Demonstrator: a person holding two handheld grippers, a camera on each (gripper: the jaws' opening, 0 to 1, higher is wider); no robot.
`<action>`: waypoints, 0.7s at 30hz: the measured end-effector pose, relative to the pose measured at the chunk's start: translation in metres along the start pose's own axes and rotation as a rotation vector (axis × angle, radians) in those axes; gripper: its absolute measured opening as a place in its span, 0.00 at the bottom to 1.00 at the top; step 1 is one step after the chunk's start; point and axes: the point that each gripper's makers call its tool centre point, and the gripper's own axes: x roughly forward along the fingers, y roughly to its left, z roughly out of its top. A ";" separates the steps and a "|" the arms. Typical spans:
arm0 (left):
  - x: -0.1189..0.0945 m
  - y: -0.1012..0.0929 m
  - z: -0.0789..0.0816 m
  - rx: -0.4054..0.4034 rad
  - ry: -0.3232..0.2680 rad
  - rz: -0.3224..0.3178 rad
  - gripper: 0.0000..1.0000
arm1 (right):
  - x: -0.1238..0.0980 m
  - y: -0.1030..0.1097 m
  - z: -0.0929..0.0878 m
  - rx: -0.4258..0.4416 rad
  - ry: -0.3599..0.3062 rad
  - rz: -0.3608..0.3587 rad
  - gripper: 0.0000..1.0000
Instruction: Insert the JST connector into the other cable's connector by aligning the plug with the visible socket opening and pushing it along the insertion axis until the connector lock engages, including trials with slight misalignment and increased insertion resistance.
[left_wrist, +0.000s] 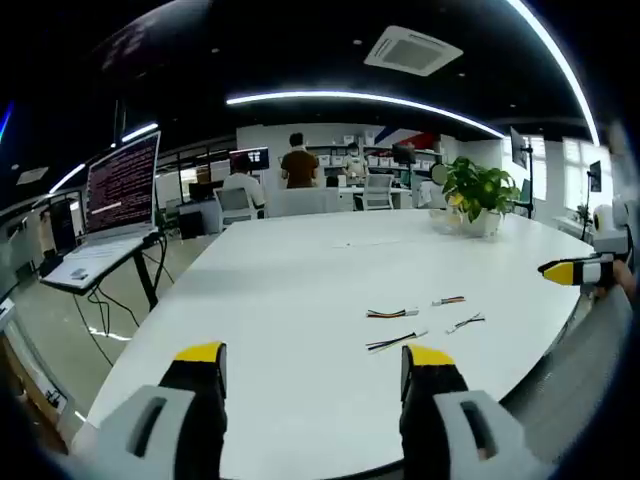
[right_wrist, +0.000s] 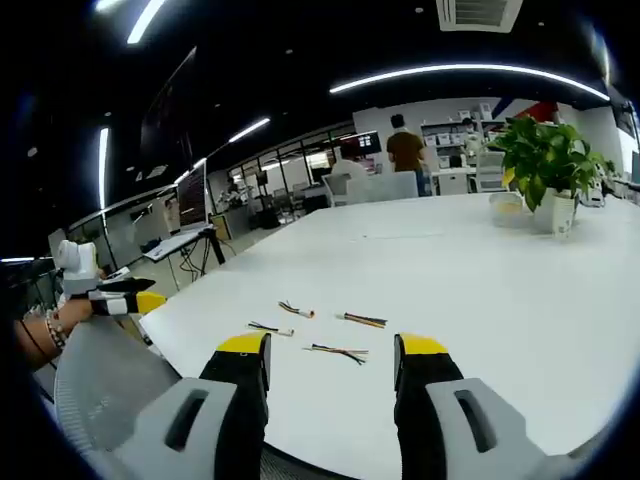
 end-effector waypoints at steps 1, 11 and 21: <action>0.000 0.000 0.000 0.001 0.000 0.000 0.68 | 0.000 0.000 0.000 0.000 0.000 0.000 0.47; -0.001 0.000 -0.001 0.008 0.003 0.002 0.67 | -0.001 0.001 0.000 0.000 -0.001 0.004 0.47; -0.001 -0.001 -0.003 0.021 0.014 0.000 0.66 | -0.001 0.002 0.000 0.002 -0.005 0.008 0.47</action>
